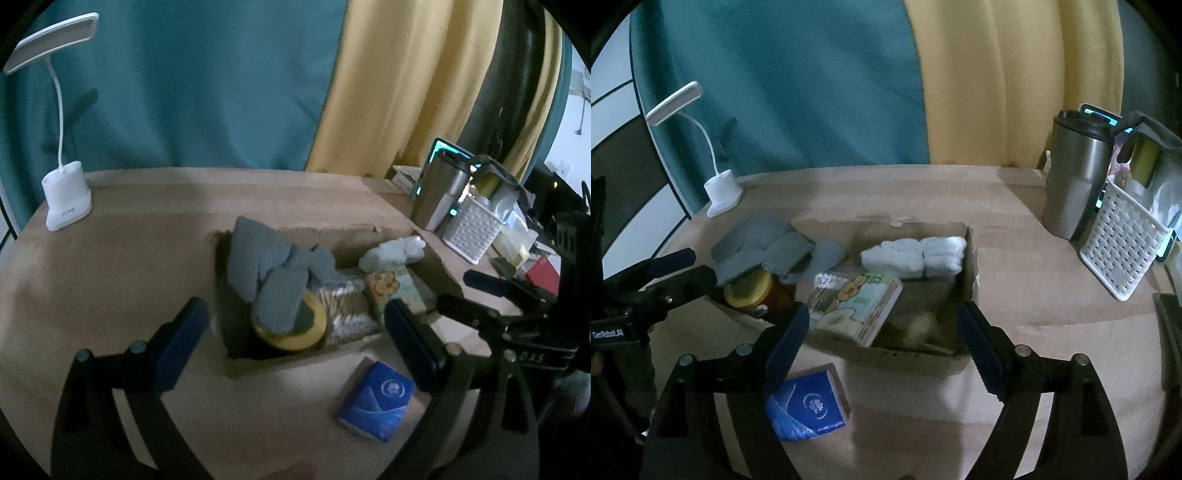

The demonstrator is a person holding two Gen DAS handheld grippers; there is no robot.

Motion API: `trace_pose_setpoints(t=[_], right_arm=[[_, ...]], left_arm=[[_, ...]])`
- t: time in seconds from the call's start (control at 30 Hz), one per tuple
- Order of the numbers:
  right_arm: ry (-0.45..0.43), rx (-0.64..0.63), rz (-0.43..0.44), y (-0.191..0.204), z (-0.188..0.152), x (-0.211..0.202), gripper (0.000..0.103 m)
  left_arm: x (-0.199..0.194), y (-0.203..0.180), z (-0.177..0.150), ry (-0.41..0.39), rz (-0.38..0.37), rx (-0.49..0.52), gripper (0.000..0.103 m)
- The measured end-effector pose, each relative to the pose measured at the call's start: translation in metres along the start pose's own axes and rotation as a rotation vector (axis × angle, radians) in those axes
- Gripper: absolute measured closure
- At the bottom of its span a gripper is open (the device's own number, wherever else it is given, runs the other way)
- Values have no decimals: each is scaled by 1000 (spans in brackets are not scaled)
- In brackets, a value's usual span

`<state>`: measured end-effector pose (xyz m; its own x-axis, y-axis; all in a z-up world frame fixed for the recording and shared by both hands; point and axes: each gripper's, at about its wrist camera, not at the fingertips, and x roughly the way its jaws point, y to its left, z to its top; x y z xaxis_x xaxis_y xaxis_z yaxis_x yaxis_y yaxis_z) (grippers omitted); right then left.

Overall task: Organize objects
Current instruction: 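Lower and release the gloves with left gripper while right releases the white cloth in the box, then grasp the blue tissue pack with the right gripper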

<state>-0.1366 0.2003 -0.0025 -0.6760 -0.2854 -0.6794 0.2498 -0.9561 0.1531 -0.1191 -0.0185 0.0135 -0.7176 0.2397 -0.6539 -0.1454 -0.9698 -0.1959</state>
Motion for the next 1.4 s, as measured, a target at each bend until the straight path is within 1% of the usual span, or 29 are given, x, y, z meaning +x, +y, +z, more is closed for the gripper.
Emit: trace_pose_setpoints(t=[0.77, 1.17, 1.4], right_arm=[[34, -8, 7, 21, -32, -3, 18], [91, -36, 34, 38, -53, 7, 18], [124, -65, 47, 50, -62, 18, 18]], left_arm=[[-12, 10, -31, 22, 0, -8, 6], [-10, 23, -58, 60, 3, -36, 6], [-8, 28, -69, 76, 7, -52, 6]])
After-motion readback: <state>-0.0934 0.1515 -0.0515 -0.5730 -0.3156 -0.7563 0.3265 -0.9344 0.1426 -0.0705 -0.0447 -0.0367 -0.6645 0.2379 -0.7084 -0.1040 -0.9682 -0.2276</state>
